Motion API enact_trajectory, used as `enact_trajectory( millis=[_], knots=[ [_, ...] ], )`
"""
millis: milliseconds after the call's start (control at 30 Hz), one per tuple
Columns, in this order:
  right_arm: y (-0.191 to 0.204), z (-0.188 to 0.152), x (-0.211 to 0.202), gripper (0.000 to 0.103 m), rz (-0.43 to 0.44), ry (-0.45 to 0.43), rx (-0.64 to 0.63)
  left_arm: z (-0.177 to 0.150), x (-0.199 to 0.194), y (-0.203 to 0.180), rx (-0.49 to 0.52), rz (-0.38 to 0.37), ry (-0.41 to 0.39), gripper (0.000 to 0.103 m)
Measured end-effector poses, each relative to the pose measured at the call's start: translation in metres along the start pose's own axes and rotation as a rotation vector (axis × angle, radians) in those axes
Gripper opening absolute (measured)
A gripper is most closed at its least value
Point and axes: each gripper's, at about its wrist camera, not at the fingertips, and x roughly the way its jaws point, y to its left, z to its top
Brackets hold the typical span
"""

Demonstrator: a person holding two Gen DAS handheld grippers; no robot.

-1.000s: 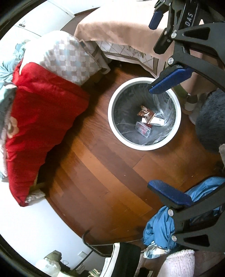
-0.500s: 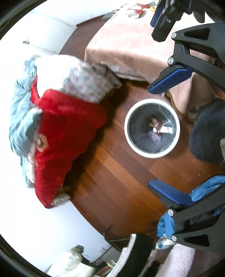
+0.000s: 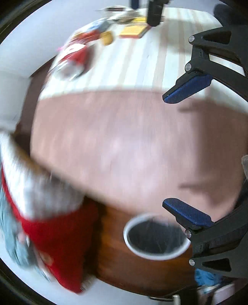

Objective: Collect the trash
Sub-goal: 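Grasp the yellow cigarette box with the right tool while the left tool grasps the red cola can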

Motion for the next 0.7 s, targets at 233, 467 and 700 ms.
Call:
enact_trajectory(
  millis=[233, 467, 700],
  knots=[
    [-0.093, 0.005, 0.048, 0.103, -0.039, 0.160, -0.065, 0.020, 0.036, -0.064, 0.088, 0.009, 0.050, 0.101],
    [-0.098, 0.013, 0.077, 0.102, -0.048, 0.210, -0.236, 0.032, 0.041, -0.061, 0.120, 0.028, 0.048, 0.103],
    [-0.132, 0.013, 0.069, 0.077, 0.042, 0.185, 0.074, 0.065, 0.030, -0.071, 0.274, 0.085, -0.032, 0.103]
  ],
)
